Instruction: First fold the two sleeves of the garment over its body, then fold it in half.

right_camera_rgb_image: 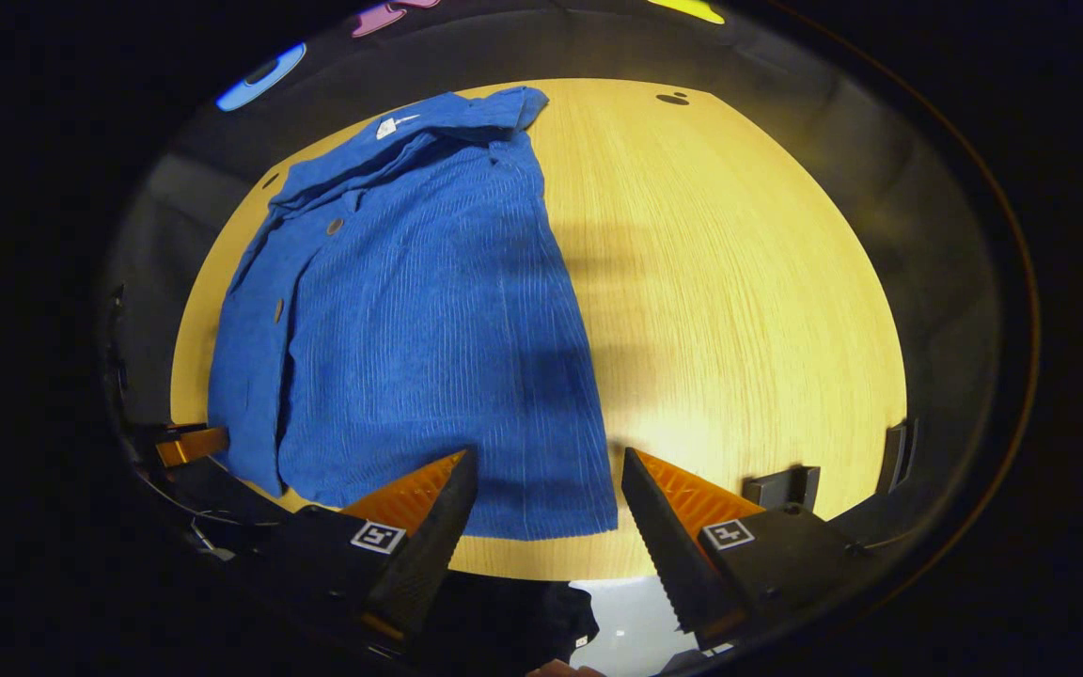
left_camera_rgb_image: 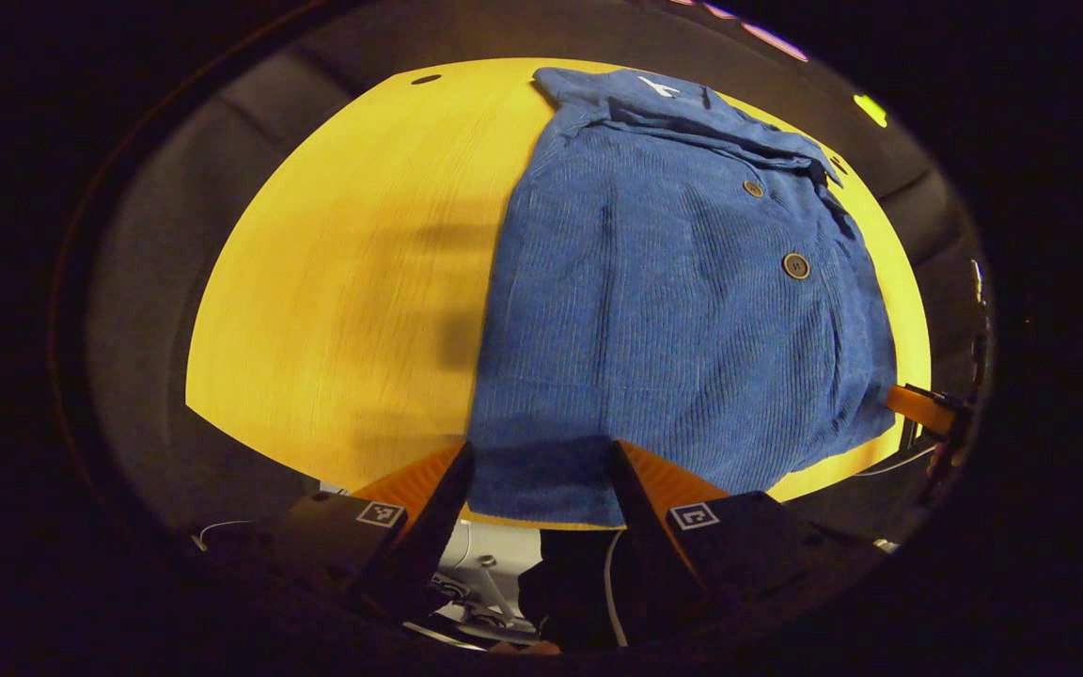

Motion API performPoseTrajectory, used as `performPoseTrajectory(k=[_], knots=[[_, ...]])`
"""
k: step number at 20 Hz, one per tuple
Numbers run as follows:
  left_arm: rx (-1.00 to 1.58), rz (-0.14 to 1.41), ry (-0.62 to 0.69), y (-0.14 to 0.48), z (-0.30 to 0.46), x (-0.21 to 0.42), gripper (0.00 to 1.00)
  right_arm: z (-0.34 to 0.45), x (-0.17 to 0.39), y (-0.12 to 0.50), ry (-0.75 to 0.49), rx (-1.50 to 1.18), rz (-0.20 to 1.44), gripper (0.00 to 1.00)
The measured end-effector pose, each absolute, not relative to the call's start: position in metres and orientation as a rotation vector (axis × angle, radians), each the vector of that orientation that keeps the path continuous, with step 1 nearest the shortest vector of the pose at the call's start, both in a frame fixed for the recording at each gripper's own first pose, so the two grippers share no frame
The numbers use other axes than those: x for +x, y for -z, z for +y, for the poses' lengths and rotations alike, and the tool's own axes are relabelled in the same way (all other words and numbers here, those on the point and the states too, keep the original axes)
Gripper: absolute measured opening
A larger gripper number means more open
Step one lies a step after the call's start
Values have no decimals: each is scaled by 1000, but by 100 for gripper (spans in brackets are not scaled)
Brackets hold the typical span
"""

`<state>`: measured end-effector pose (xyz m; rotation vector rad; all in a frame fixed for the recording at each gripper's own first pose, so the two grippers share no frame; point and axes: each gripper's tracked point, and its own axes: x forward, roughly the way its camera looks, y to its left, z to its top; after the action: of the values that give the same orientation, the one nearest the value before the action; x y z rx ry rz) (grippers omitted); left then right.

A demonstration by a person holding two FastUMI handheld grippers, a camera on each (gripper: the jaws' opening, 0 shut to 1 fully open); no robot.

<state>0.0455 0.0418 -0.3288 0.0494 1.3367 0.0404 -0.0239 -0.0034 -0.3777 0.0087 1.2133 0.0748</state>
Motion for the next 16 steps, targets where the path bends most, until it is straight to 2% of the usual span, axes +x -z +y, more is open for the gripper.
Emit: performPoseTrajectory(k=[2, 3, 4, 6, 7, 9, 10, 11, 12, 14, 16], knots=[[75, 1345, -73, 332, 51, 41, 85, -8, -33, 386, -60, -8, 1248, 99], [76, 1356, -77, 334, 53, 37, 81, -10, -37, 389, -52, -20, 1271, 99], [62, 1348, -72, 333, 52, 37, 84, -9, -32, 390, -49, -26, 1253, 99], [47, 1360, -57, 337, 52, 37, 84, -8, -33, 388, -39, -31, 1273, 98], [42, 1369, -57, 336, 52, 37, 85, -8, -35, 391, -30, -25, 1292, 92], [59, 1371, -43, 337, 50, 37, 85, -5, -35, 389, -25, -16, 1316, 91], [73, 1380, -15, 339, 46, 36, 84, -1, -36, 390, -32, -16, 1326, 98], [96, 1385, 27, 339, 39, 36, 78, 6, -33, 388, -51, -5, 1318, 80], [103, 1371, 76, 339, 30, 40, 54, 15, -27, 391, -50, 29, 1291, 57], [103, 1381, 88, 338, 34, 45, 6, 14, -31, 388, -65, -6, 1307, 11], [7, 1394, 108, 333, 31, 46, 5, 16, -29, 384, -58, 33, 1307, 11]])
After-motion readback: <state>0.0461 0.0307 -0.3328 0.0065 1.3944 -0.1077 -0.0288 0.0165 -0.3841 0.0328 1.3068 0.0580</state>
